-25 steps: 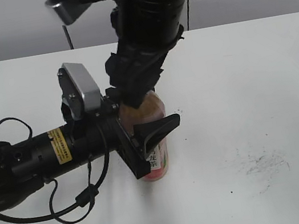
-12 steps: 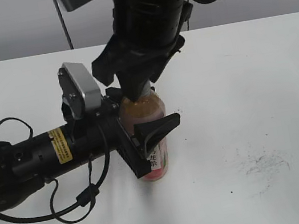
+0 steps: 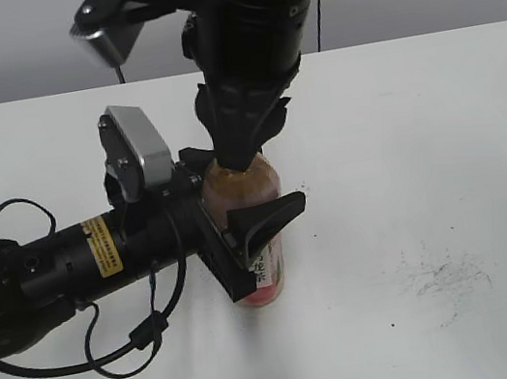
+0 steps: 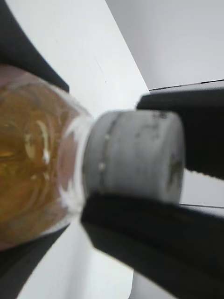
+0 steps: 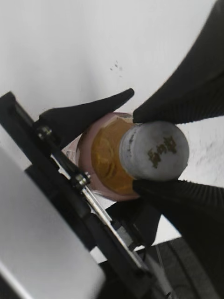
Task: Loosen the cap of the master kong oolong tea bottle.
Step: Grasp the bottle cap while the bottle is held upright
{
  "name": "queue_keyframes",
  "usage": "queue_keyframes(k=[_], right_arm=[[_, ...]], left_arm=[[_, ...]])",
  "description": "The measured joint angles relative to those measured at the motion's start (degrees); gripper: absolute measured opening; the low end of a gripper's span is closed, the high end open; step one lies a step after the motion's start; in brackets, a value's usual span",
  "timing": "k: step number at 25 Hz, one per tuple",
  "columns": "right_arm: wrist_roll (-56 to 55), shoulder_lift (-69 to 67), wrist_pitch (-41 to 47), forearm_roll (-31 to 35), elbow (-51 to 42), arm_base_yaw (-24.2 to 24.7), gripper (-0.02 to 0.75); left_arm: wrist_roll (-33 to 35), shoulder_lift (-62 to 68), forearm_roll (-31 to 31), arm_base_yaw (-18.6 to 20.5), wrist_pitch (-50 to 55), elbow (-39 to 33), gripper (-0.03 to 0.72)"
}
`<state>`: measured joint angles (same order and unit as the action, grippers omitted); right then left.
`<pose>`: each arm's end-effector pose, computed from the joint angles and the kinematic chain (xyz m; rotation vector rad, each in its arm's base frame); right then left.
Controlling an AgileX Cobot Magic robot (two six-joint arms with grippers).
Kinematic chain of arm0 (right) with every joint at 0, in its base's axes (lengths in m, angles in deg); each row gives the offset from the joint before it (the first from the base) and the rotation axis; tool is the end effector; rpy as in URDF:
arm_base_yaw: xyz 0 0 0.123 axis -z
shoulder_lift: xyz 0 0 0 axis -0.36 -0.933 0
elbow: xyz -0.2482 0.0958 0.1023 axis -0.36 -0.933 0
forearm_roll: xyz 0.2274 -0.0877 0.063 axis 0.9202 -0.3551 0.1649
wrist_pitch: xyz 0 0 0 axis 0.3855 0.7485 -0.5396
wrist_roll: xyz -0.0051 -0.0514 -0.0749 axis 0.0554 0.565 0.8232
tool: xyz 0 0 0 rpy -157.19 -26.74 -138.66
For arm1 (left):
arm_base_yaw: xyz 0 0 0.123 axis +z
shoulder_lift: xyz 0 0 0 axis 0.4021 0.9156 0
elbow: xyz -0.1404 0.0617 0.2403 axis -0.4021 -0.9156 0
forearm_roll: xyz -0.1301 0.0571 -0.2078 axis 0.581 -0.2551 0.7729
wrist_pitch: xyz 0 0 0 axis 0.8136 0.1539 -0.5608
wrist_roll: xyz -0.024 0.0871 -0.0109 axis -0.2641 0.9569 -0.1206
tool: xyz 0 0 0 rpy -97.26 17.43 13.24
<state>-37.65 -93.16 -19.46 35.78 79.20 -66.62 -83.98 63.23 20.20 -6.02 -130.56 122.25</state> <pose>0.2727 0.2833 0.2979 -1.8032 2.2336 0.1079 0.2504 -0.2087 0.1313 1.0072 1.4129 -0.8717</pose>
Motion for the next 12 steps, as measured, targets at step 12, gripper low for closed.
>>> queue_keyframes(k=[12], right_arm=[[79.0,0.1,0.2,2.5,0.1,0.1,0.272]], left_arm=[[1.0,0.0,-1.1,0.0,-0.2,0.0,0.445]])
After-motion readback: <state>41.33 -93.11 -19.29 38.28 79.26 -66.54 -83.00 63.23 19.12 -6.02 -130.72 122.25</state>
